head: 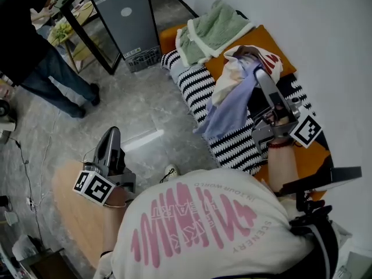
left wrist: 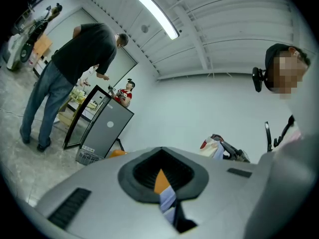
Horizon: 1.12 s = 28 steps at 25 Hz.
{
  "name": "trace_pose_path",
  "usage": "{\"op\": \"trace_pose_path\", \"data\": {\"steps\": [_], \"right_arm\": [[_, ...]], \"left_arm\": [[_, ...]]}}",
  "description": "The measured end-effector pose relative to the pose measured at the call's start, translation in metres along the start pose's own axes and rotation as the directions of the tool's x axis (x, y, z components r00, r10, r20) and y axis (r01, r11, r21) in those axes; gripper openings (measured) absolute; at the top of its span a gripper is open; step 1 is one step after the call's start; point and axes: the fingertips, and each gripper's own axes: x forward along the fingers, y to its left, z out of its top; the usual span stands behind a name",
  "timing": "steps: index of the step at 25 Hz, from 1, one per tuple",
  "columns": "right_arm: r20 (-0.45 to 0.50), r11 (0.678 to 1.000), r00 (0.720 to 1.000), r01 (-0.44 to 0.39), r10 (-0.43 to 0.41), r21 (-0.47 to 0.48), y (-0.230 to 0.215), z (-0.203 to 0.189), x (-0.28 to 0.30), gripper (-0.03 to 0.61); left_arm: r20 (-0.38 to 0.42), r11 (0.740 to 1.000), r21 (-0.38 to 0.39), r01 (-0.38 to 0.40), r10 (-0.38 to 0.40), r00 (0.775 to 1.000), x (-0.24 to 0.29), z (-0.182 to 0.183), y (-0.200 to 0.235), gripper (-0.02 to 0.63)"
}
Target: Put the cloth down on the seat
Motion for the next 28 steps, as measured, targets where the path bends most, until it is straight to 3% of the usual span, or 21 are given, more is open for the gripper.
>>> {"op": "trace_pose_path", "data": {"steps": [4,12,20,28], "right_arm": [[-0.022,0.999,0.999,-0.042,0.041,-0.020,0.005,-0.002,0.002,0.083],[-0.002,0.999,0.999,-0.045,0.045,-0.019,0.002,0.004,-0.001,0.083],[-0.040,0.996,0.996,-0.077,0.076,-0.035,0.000,0.002,0.000,0.083],[-0.040,0.986,0.989,-0.143,0.140,-0.080,0.004,0.000,-0.001,0.083]], "left_arm": [[0.036,1.000,0.022,-0.008,0.007,0.999,-0.009,-0.008,-0.004,0.009],[0.041,0.988,0.148,-0.032,0.026,0.999,-0.021,-0.009,-0.015,0.009],[0.128,0.984,0.129,-0.125,0.108,0.986,-0.058,-0.030,-0.007,0.009],[0.180,0.979,0.143,-0.148,0.121,0.976,-0.073,-0.049,-0.003,0.009]]}}
